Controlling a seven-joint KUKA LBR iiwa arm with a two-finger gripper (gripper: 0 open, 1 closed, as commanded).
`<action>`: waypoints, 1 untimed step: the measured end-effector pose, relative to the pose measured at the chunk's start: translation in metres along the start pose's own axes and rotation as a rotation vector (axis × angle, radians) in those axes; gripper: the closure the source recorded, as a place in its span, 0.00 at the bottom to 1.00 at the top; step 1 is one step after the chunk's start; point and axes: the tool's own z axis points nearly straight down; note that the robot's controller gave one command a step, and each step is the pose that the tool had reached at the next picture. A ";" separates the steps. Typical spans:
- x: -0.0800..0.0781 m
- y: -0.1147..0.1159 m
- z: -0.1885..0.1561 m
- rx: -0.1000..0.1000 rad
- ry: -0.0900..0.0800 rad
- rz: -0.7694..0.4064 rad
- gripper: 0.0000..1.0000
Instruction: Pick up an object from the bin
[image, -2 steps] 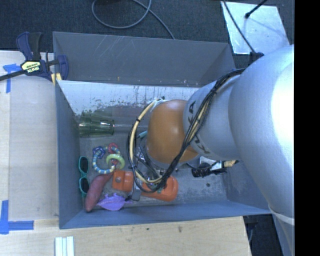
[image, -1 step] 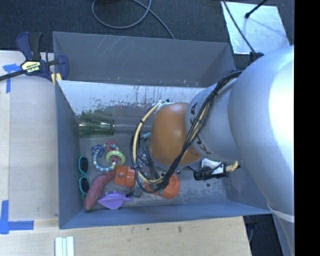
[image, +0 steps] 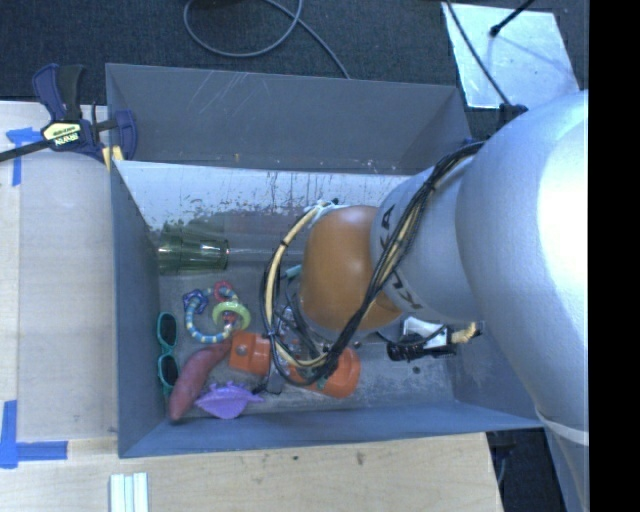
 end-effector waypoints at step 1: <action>0.001 -0.001 -0.003 0.001 0.002 0.000 1.00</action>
Offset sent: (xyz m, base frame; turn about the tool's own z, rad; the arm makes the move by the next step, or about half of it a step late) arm -0.0001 -0.0001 0.0131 0.0000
